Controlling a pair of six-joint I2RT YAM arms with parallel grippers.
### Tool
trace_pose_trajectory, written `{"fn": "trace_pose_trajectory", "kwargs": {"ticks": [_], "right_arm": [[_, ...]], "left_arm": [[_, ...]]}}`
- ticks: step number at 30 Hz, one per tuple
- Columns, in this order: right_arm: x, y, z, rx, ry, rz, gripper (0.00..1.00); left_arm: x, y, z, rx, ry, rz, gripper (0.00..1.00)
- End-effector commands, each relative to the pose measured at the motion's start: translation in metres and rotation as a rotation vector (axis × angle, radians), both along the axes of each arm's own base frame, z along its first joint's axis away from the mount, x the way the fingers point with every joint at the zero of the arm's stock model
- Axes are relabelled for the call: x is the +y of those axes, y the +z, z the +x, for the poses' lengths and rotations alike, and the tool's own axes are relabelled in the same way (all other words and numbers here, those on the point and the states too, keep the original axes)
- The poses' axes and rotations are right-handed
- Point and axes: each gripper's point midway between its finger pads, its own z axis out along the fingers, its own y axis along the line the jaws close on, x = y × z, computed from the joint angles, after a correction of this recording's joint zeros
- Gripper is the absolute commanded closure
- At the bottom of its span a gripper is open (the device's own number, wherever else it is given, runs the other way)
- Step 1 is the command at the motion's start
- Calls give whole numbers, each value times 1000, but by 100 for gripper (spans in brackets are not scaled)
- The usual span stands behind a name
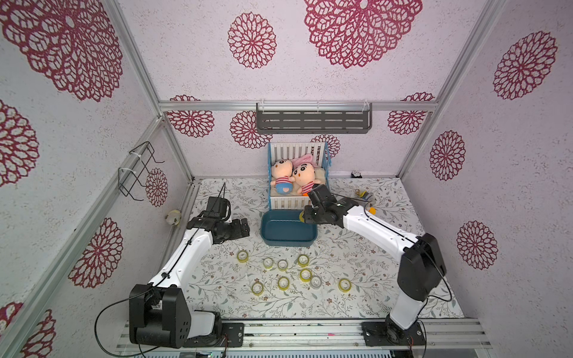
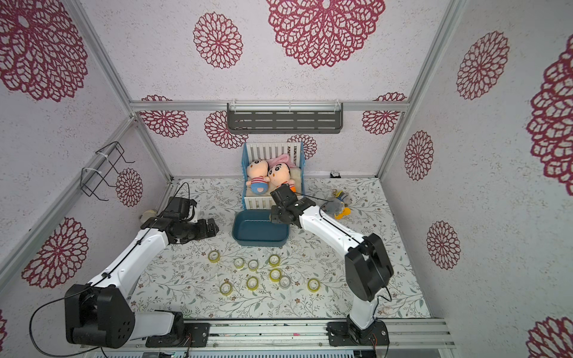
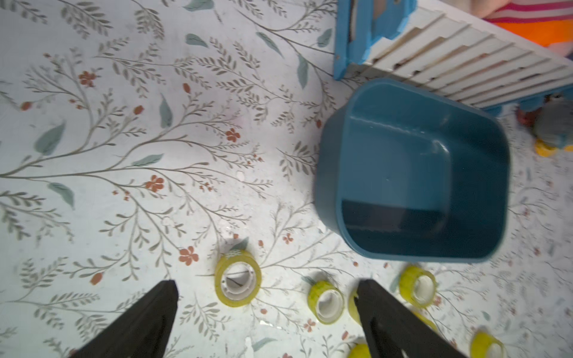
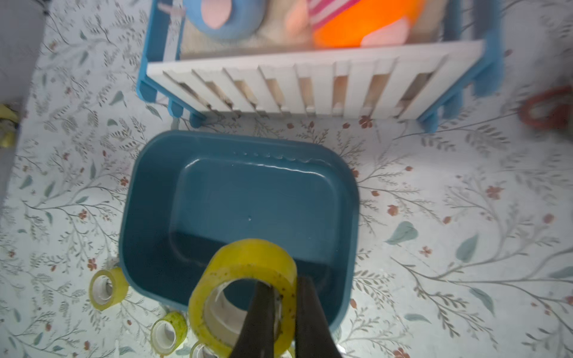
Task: Put the transparent tape into the storage box
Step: Place the tape in the storage box.
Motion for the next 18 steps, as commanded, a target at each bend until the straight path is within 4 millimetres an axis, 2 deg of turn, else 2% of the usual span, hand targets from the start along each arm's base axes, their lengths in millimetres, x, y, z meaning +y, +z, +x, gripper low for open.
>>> {"fn": "trace_pose_trajectory", "kwargs": {"ticks": [1, 8, 9, 11, 12, 15, 18], "right_arm": [[5, -18, 0, 27, -2, -31, 100], [9, -40, 6, 48, 6, -72, 99], [11, -43, 6, 55, 13, -77, 93], [12, -51, 6, 72, 26, -105, 72], [12, -54, 6, 78, 28, -116, 65], [15, -60, 7, 88, 37, -128, 53], [17, -58, 9, 80, 38, -126, 47]], "left_arm": [[-22, 15, -1, -69, -79, -74, 3], [-15, 15, 1, -80, -57, -29, 3], [-15, 14, 1, -78, -55, -30, 3], [-16, 13, 2, -74, -58, -29, 3], [-15, 12, 2, -73, -56, -25, 3], [-12, 9, 4, -68, -48, -5, 3], [-8, 6, 5, -55, -36, 16, 3]]}}
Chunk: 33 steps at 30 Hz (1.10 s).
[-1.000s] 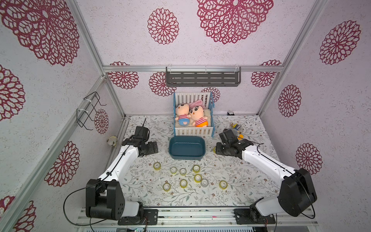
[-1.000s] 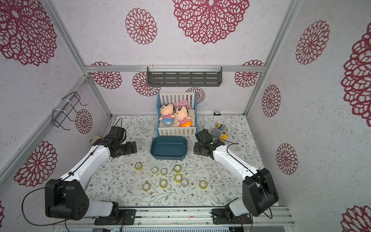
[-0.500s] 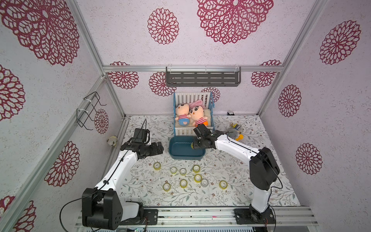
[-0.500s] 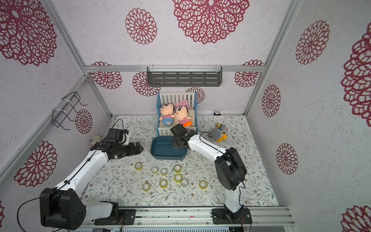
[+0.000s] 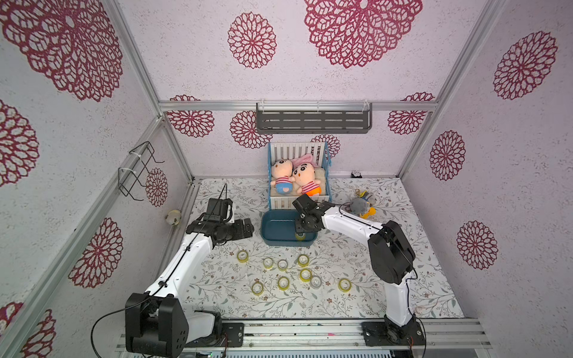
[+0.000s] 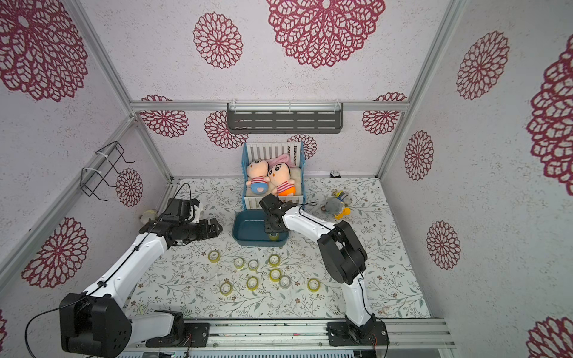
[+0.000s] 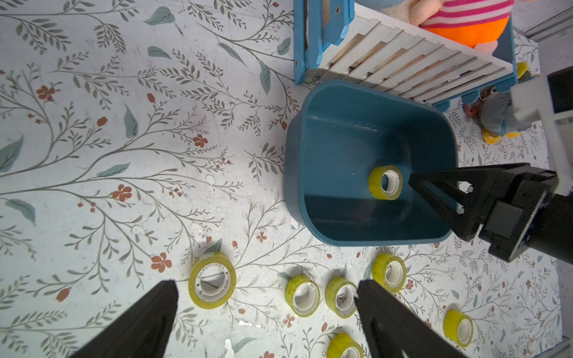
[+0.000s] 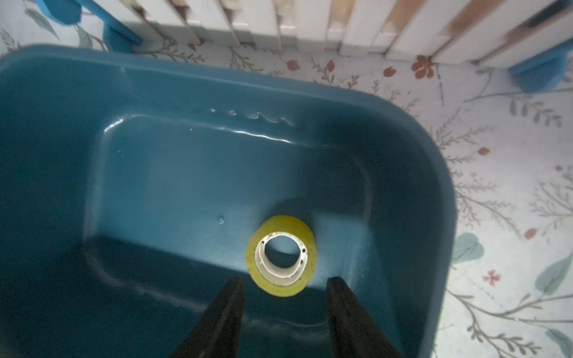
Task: Put the transparent tape into the storage box
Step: Place the tape in the storage box, then pick up the tape at the center of the board.
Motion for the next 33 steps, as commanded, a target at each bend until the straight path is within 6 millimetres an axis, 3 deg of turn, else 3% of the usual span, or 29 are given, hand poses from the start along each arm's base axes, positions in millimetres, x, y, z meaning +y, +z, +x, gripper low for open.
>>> {"fn": "trace_pose_trajectory", "kwargs": {"ticks": [1, 5, 8, 11, 14, 24, 28, 33], "right_arm": [[3, 14, 7, -40, -1, -4, 46], [5, 45, 14, -102, -12, 23, 43], [0, 89, 16, -188, -33, 60, 35], [-12, 130, 10, -268, -43, 90, 32], [-29, 148, -6, -300, -54, 93, 32], [-87, 138, -94, -328, -53, 232, 14], [-113, 122, -130, -296, -75, 251, 3], [-141, 91, -168, -221, -132, 251, 1]], "left_arm": [[2, -1, 5, -12, -5, 34, 3], [3, -1, 5, -15, -1, 40, 3], [3, 2, 4, -24, -2, 40, 3], [2, 8, 1, -30, 3, 32, 3], [2, 14, -9, -14, 6, 112, 3], [3, 15, -21, -57, 14, 162, 3], [9, 7, -23, -62, 33, 190, 3], [7, 2, -19, -38, 31, 193, 3]]}}
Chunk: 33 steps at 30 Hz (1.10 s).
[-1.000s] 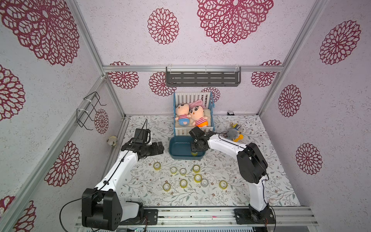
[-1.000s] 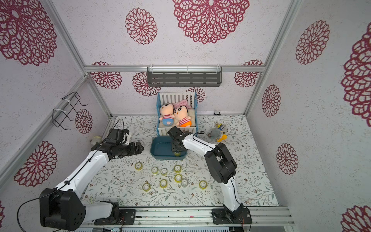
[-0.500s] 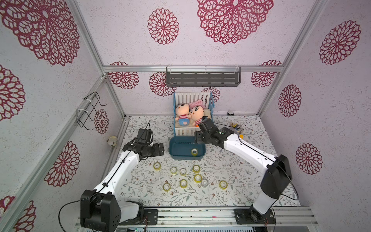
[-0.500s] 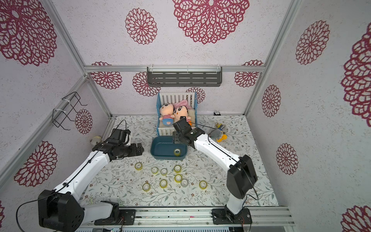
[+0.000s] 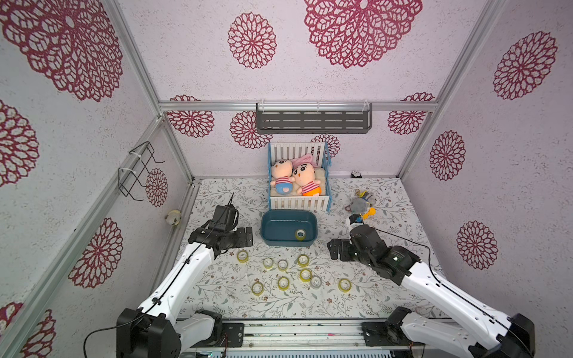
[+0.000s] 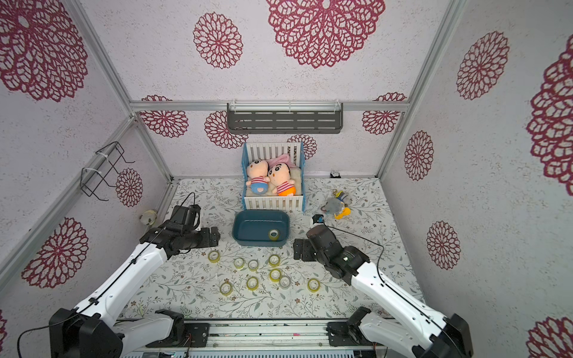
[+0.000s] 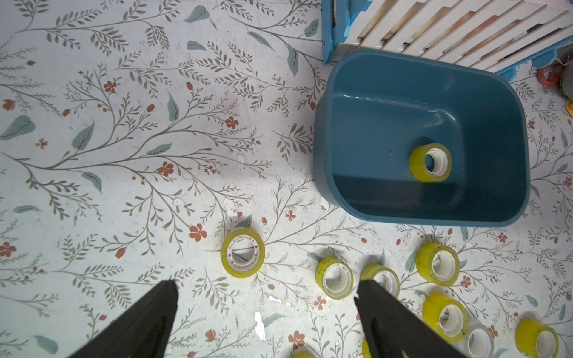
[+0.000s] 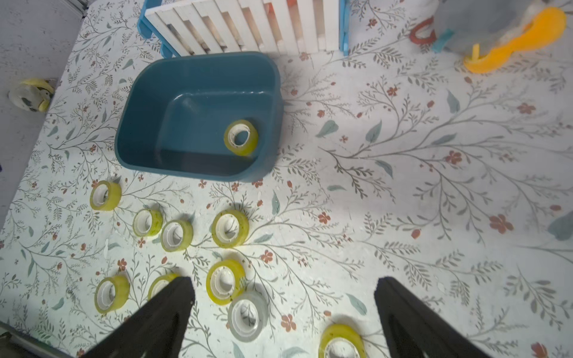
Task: Put the transparent tape into the storage box
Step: Pick up the tape at the center of the board.
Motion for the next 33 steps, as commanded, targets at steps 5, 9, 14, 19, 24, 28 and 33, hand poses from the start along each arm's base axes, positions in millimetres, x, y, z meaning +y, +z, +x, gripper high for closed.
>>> {"fn": "trace_pose_trajectory", "kwargs": {"ticks": [5, 9, 14, 19, 24, 28, 33], "right_arm": [[-23, -28, -37, 104, -86, 68, 1], [-42, -56, -58, 209, -158, 25, 1], [-61, -76, -68, 291, -245, -61, 1], [-64, -87, -70, 352, -266, -122, 5], [-51, -88, -68, 370, -264, -56, 16], [-30, -87, -66, 370, -235, 75, 31], [-14, -87, -69, 383, -213, 90, 33]], "left_arm": [[-5, -5, 7, 18, -1, -8, 3], [-6, -4, 6, 10, -5, 6, 3], [-7, -1, 6, -1, -12, 7, 3], [-9, 0, 5, -2, -19, 14, 3], [-10, 3, 4, -16, -24, 15, 3], [-10, 5, 4, -22, -24, 13, 3], [-10, 5, 4, -25, -28, 12, 3]]}}
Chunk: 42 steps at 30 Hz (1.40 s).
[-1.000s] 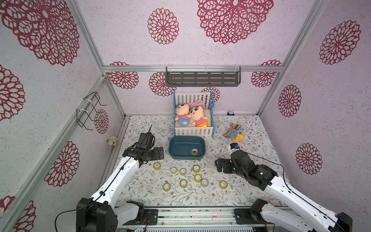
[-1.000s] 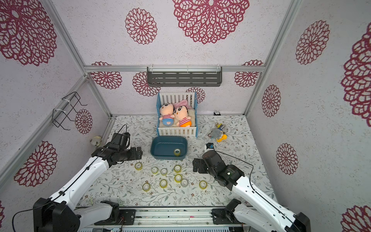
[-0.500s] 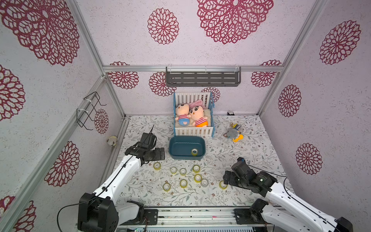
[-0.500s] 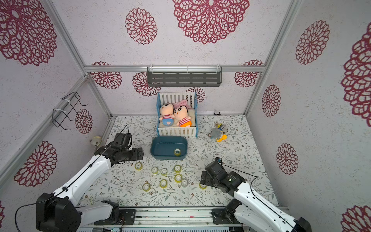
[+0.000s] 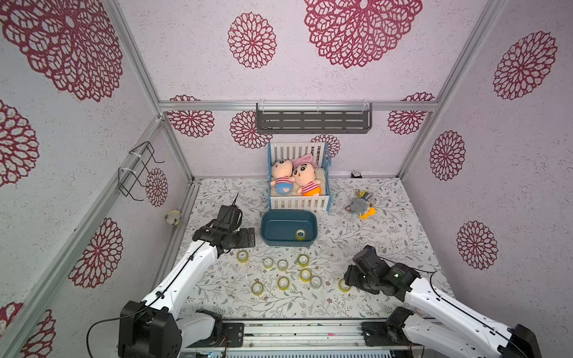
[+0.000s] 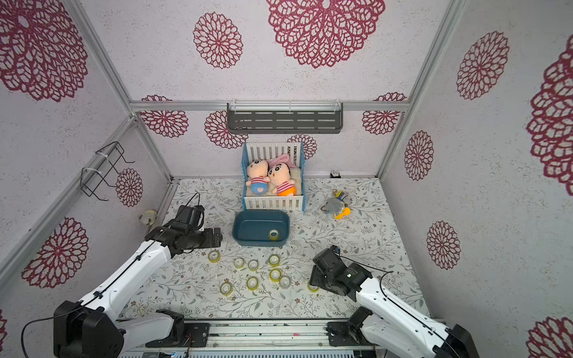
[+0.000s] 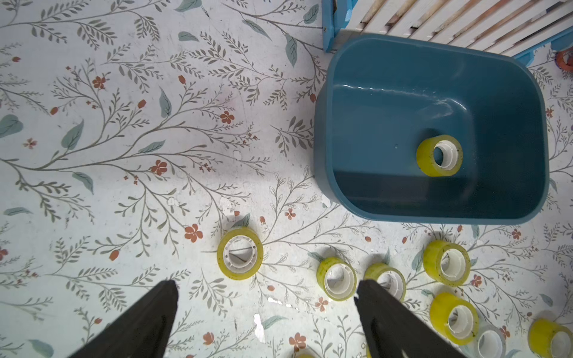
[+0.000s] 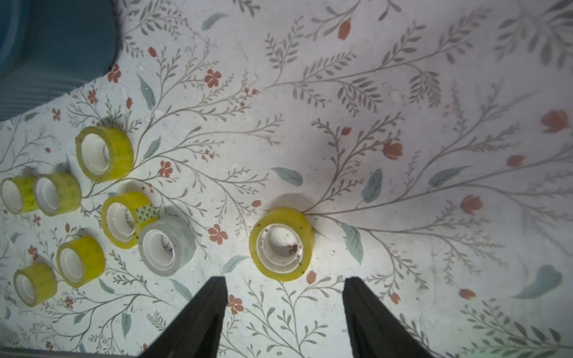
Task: Put the transparent tape into the storage box
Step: Pick up the tape at the center of the board.
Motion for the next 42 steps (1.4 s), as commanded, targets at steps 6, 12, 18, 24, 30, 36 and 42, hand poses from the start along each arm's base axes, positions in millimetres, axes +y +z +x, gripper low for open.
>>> {"fn": "trace_pose_trajectory", "kwargs": {"ticks": [6, 12, 18, 24, 30, 36, 42], "right_arm": [[35, 1, 4, -1, 59, 29, 30], [49, -6, 4, 7, 92, 25, 31], [50, -14, 6, 8, 107, -12, 34], [53, -25, 9, 23, 128, -44, 37], [48, -39, 8, 29, 128, -77, 40], [46, -49, 7, 42, 139, -97, 45], [39, -60, 4, 69, 149, -143, 47]], "left_arm": [[-3, 13, 5, -48, -9, -1, 3], [-3, 12, 6, -48, -8, 3, 3], [-3, 12, 6, -45, -9, 1, 3], [-3, 12, 5, -45, -11, 0, 3], [-3, 12, 5, -46, -8, 2, 3], [-4, 11, 5, -44, -11, 0, 3], [-3, 12, 5, -47, -10, 3, 3]]}}
